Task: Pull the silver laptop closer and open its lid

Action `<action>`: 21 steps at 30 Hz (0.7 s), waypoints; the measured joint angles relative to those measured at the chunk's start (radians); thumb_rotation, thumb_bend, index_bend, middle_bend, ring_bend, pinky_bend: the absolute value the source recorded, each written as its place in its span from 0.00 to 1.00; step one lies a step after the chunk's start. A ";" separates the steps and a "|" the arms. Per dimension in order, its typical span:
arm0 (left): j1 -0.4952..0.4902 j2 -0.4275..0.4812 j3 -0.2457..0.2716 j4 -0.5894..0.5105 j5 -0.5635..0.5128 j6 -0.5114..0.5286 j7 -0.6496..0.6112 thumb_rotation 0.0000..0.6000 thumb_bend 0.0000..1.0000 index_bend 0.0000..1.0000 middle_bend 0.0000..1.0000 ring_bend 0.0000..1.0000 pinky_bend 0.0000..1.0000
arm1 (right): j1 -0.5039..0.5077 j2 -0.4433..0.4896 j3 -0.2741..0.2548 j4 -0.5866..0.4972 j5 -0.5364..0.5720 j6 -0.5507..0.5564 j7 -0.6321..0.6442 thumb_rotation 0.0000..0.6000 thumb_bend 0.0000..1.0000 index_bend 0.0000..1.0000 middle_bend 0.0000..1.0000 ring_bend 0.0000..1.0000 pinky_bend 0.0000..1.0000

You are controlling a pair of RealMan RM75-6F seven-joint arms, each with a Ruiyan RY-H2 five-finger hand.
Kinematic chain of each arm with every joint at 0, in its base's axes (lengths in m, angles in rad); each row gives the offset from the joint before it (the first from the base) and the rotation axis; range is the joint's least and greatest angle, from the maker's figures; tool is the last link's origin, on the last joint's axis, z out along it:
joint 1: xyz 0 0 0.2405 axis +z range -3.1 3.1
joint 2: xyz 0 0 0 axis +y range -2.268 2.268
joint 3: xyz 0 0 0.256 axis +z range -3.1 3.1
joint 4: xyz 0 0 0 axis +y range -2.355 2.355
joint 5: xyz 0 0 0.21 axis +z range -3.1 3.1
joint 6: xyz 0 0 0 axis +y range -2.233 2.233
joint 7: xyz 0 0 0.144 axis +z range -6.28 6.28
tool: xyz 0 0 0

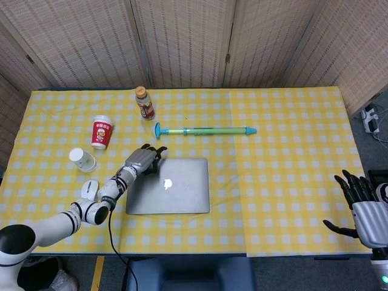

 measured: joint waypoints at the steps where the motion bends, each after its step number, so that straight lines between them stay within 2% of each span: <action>1: 0.004 0.010 0.002 -0.019 -0.001 0.002 0.002 0.67 1.00 0.06 0.32 0.16 0.01 | -0.001 0.000 0.000 0.001 -0.001 0.001 0.001 0.83 0.16 0.00 0.00 0.03 0.00; 16: 0.049 0.103 0.032 -0.211 0.032 0.043 0.019 0.66 1.00 0.06 0.32 0.16 0.00 | -0.018 -0.001 -0.007 0.014 -0.020 0.031 0.026 0.83 0.16 0.00 0.00 0.02 0.00; 21: 0.061 0.121 0.032 -0.253 0.060 0.072 0.015 0.62 1.00 0.05 0.32 0.15 0.00 | -0.022 0.001 -0.009 0.014 -0.033 0.042 0.027 0.83 0.16 0.00 0.00 0.01 0.00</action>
